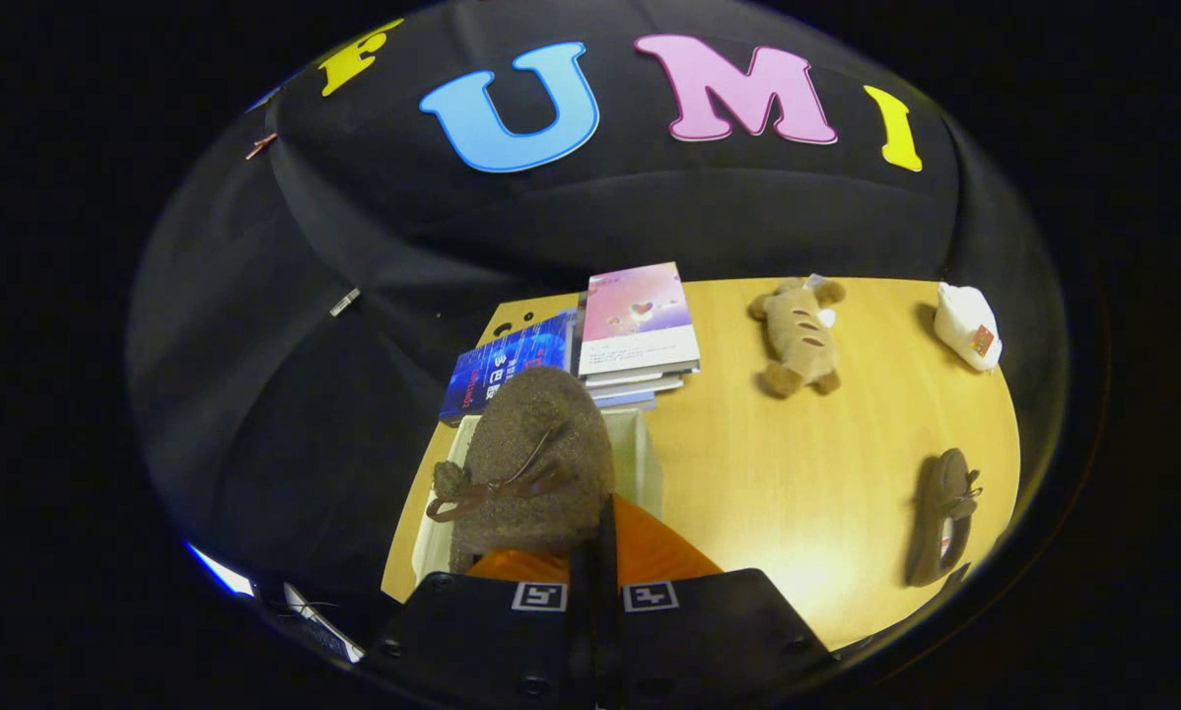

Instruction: Open the storage box then place both shoes into the box .Put the left shoe in first, then the right shoe, with the right side of both shoes facing outward in a uniform manner.

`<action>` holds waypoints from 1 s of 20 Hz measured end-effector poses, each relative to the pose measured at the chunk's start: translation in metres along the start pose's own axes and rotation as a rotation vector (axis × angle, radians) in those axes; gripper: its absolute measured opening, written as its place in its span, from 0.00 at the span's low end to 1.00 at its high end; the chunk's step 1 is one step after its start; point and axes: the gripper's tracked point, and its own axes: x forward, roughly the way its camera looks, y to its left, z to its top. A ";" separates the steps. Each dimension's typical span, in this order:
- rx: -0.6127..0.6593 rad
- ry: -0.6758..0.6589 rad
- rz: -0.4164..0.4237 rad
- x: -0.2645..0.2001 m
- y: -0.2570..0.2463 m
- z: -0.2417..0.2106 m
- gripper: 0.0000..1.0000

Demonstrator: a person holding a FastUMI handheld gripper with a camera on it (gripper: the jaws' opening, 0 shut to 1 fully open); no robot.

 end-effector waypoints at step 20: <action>0.012 0.164 0.082 0.074 0.069 -0.083 0.61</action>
